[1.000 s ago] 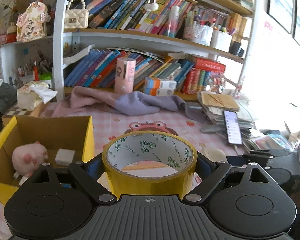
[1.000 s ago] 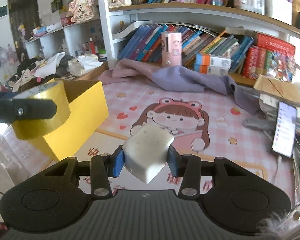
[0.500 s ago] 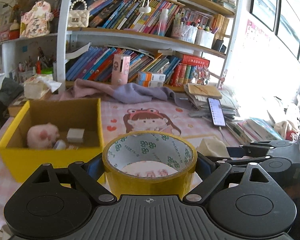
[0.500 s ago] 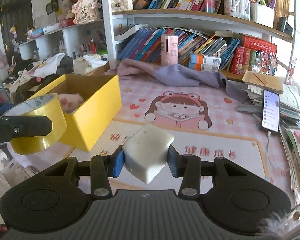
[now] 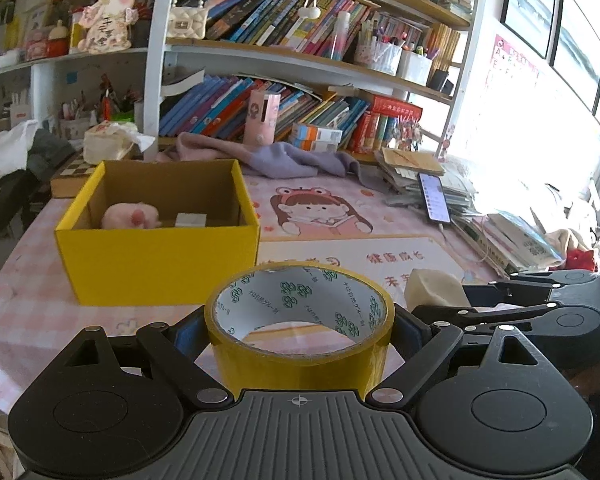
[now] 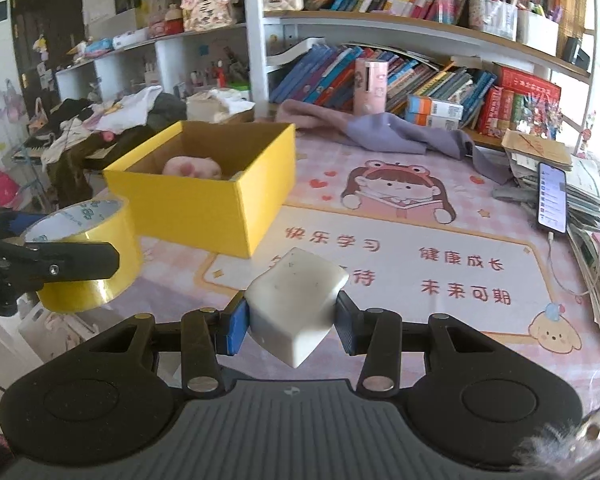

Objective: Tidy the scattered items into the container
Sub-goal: 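Carry the tape roll and sponge block together toward the yellow box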

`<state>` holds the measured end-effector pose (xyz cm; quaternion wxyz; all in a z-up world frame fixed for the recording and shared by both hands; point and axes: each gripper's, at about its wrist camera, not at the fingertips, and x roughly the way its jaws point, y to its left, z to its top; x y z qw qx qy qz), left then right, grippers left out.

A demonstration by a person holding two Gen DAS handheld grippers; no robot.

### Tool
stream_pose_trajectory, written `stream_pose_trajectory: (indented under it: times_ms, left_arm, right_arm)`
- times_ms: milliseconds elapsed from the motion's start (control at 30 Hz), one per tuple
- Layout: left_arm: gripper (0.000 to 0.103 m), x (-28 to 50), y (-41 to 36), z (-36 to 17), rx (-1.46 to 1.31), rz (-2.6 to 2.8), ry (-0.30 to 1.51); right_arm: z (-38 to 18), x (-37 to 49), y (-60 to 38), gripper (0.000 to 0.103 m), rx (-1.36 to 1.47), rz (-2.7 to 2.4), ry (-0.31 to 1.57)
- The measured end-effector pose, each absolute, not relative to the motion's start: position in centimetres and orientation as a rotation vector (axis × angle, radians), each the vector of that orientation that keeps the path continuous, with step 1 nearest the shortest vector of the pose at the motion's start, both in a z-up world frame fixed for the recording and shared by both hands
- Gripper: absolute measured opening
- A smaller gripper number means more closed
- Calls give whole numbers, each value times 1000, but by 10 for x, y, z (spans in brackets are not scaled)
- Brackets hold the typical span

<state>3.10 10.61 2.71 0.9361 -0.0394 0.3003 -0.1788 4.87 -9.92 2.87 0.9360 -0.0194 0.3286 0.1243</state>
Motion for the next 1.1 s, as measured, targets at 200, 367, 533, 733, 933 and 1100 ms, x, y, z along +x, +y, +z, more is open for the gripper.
stream_pose_trajectory:
  times_ms: [200,367,533,733,933,1100]
  left_arm:
    - [92,18,125,27,-93,-337,609]
    - [92,9,143,26,-111,-289,611]
    - [92,8,158,26,-125,-244,608]
    - [92,13,170,28,-117,-208,603]
    - [92,35,184,40,-106,-171,550]
    - [92,69,189,56,-77,-161,484]
  right_arm:
    - [30,40,-75,42,-64,304,676]
    - [33,40,-56,42,-90,358,675]
    - [34,47,-38,42,-124,428,676]
    - [35,60,-22,42,-140,485,678]
    - [39,85,-11,41,-142,525,652]
    - [52,116,-5,41,-127,536,595]
